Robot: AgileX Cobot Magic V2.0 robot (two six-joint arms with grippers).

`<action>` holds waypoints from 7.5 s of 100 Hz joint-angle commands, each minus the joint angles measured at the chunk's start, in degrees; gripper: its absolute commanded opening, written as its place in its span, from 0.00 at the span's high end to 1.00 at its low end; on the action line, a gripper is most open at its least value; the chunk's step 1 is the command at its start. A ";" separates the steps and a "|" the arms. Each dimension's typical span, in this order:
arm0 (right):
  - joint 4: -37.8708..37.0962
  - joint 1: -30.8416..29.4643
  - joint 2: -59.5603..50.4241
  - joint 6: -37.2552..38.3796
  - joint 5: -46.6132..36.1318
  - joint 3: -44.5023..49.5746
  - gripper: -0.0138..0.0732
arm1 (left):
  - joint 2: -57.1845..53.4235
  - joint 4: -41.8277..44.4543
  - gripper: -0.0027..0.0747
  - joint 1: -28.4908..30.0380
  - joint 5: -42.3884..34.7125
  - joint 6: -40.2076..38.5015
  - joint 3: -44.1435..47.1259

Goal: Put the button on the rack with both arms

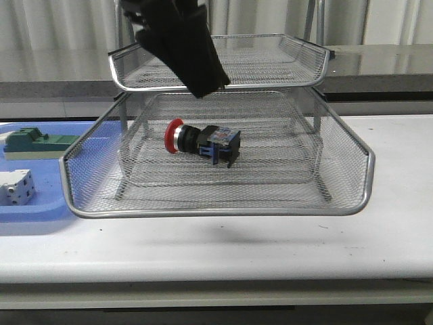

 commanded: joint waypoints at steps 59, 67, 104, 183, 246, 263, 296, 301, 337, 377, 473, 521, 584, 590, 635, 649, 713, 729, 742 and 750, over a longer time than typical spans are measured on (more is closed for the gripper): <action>-0.78 -0.12 0.80 0.00 -3.35 -1.88 0.92 | -25.17 1.57 0.40 23.14 -14.89 -18.28 8.82; -0.78 -0.12 0.80 0.00 -3.35 -1.88 0.92 | -29.87 1.47 0.40 24.88 -19.40 -19.78 14.01; -0.78 -0.12 0.80 0.00 -3.35 -1.88 0.92 | -52.12 1.12 0.40 27.33 -38.46 -27.36 39.44; -0.78 -0.12 0.80 0.00 -3.35 -1.88 0.92 | -86.44 -2.14 0.40 27.33 -56.04 -30.38 74.44; -0.78 -0.12 0.80 0.00 -3.35 -1.88 0.92 | -86.44 -4.30 0.76 27.33 -57.02 -30.38 74.94; -0.78 -0.12 0.80 0.00 -3.35 -1.88 0.92 | -86.44 -4.30 0.99 27.33 -57.02 -30.38 74.94; -0.78 -0.12 0.80 0.00 -3.35 -1.88 0.92 | -86.44 -4.30 0.99 27.33 -57.02 -30.38 74.94; -0.78 -0.12 0.80 0.00 -3.35 -1.88 0.92 | -86.44 -4.30 0.99 27.33 -57.02 -30.38 74.94; 0.22 -0.12 0.80 0.00 -7.71 -1.78 0.92 | -86.44 -4.30 0.99 27.33 -57.02 -30.38 74.94; 14.05 -0.12 12.51 -5.05 -15.15 -1.78 0.92 | -86.44 -4.30 0.99 27.33 -57.02 -30.38 74.94; 31.79 22.95 50.39 -23.67 -33.50 -1.78 0.92 | -86.44 -4.30 0.99 27.33 -57.02 -30.38 74.94; 29.61 36.89 60.49 -23.67 -45.55 -1.78 0.91 | -86.44 -4.30 0.99 27.33 -57.02 -30.38 74.94; 18.69 43.79 68.86 -23.67 -59.91 -1.78 0.91 | -86.44 -4.30 0.99 27.33 -57.02 -30.38 74.94; 17.83 43.79 68.91 -23.67 -61.38 -1.78 0.91 | -86.44 -4.30 0.99 27.33 -57.02 -30.38 74.94; 15.25 39.99 69.67 -23.67 -68.23 -2.24 0.91 | -86.44 -4.30 0.99 27.33 -57.02 -30.38 74.94; 15.20 37.01 71.24 -23.67 -68.37 -3.91 0.91 | -86.44 -4.30 0.99 27.33 -57.02 -30.38 74.94; 12.21 30.51 79.96 -23.72 -68.80 -16.89 0.91 | -86.44 -4.30 0.99 27.33 -57.02 -30.38 74.94; 12.16 30.07 80.01 -23.72 -67.86 -16.89 0.91 | -86.44 -4.30 0.99 27.33 -57.02 -30.38 74.94; 12.21 30.69 79.72 -23.72 -65.20 -16.89 0.91 | -86.44 -4.30 0.99 27.33 -57.02 -30.38 74.94; 12.21 31.45 79.08 -23.72 -63.42 -16.89 0.91 | -86.44 -4.30 0.99 27.33 -57.02 -30.38 74.94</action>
